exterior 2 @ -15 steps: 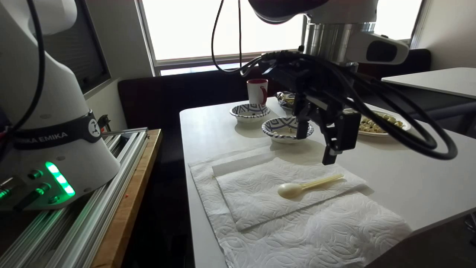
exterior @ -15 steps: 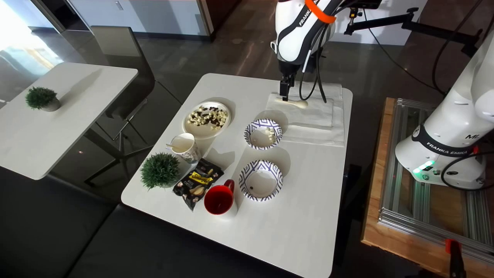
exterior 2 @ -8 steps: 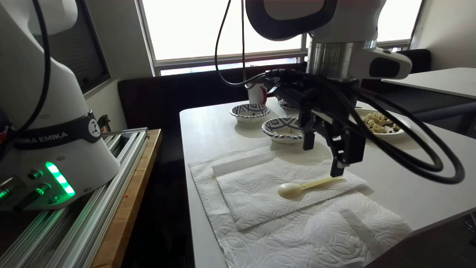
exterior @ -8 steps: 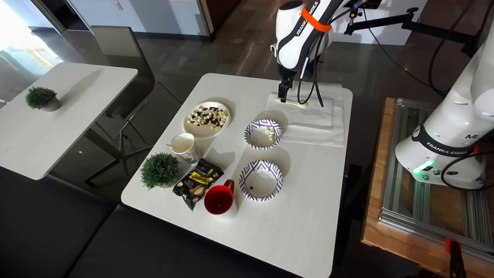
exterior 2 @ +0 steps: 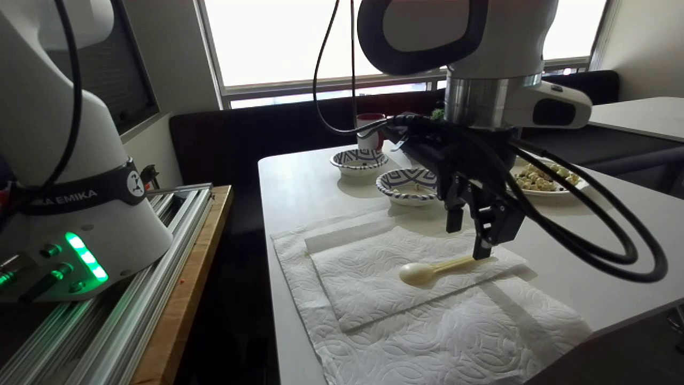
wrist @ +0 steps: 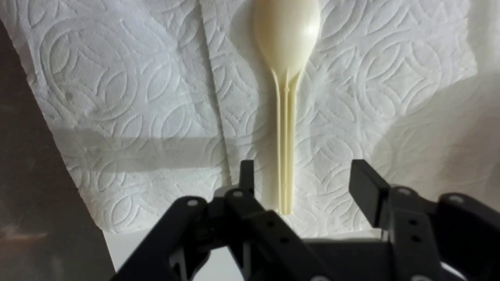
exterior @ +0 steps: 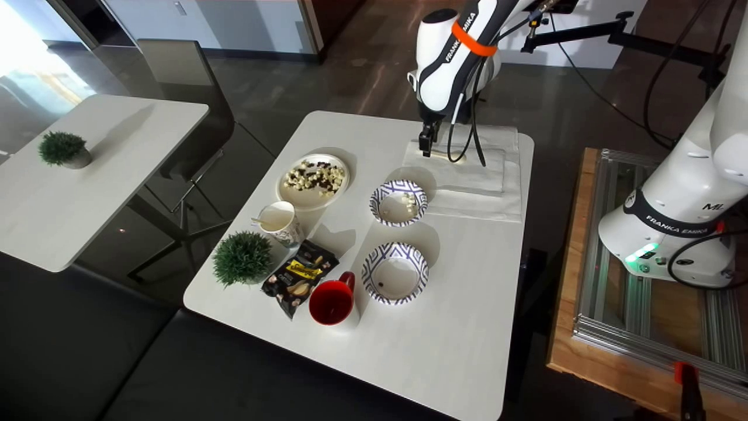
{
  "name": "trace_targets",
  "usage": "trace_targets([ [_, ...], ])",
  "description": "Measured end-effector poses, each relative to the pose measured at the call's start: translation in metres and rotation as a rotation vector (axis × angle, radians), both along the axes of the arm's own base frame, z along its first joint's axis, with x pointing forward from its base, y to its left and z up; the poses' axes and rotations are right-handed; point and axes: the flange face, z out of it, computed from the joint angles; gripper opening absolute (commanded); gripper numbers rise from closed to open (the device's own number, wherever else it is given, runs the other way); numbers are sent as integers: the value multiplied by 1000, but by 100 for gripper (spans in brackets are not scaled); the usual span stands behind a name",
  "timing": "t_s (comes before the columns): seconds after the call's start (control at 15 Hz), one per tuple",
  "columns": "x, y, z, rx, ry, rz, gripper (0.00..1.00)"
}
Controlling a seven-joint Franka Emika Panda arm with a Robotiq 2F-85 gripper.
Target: Take the plastic spoon off of the paper towel
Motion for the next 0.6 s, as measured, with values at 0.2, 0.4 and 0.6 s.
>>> trace_targets([
  [0.2,3,0,-2,-2,-19,2,65],
  [0.4,6,-4,-6,-1,-27,0,52],
  [0.6,8,-6,-9,1,-32,-2,49],
])
